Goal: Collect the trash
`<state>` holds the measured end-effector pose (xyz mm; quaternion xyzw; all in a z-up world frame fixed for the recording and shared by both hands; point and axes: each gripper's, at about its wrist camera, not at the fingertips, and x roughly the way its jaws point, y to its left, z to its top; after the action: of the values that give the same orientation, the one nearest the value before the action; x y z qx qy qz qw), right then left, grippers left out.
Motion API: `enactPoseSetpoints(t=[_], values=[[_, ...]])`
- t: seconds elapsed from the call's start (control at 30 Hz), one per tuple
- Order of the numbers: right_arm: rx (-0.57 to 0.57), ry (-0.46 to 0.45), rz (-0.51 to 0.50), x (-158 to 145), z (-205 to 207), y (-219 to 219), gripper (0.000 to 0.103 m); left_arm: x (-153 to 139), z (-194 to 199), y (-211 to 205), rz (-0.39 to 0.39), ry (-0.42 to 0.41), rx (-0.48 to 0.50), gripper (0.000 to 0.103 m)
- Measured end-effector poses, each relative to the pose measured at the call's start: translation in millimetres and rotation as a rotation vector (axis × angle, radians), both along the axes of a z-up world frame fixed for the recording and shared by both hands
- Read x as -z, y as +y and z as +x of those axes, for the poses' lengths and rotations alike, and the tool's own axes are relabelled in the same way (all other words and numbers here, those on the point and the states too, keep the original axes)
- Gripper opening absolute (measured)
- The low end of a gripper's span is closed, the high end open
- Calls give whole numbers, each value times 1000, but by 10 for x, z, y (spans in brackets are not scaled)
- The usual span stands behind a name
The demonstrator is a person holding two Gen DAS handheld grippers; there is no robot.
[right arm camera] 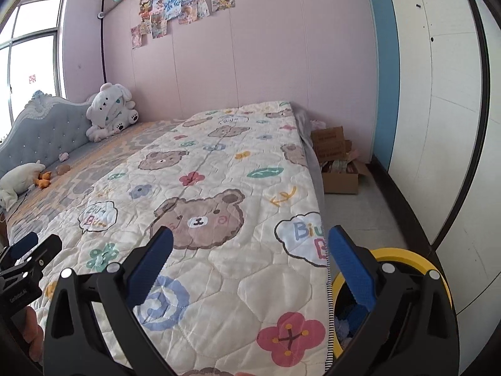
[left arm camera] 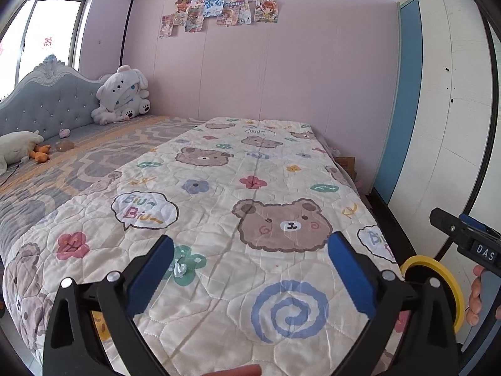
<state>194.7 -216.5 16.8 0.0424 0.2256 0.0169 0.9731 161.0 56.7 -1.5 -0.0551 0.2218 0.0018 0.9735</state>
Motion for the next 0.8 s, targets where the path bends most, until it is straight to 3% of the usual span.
enactPoseSetpoints(t=[0.37,0.8], values=[[110,-122,7,-233,-534,-24,95,-295,-380,-193,-5,-95,39,95],[125,-106,18,-163,-694,-51,95,-266,-497,-368,-13,-101,98,95]])
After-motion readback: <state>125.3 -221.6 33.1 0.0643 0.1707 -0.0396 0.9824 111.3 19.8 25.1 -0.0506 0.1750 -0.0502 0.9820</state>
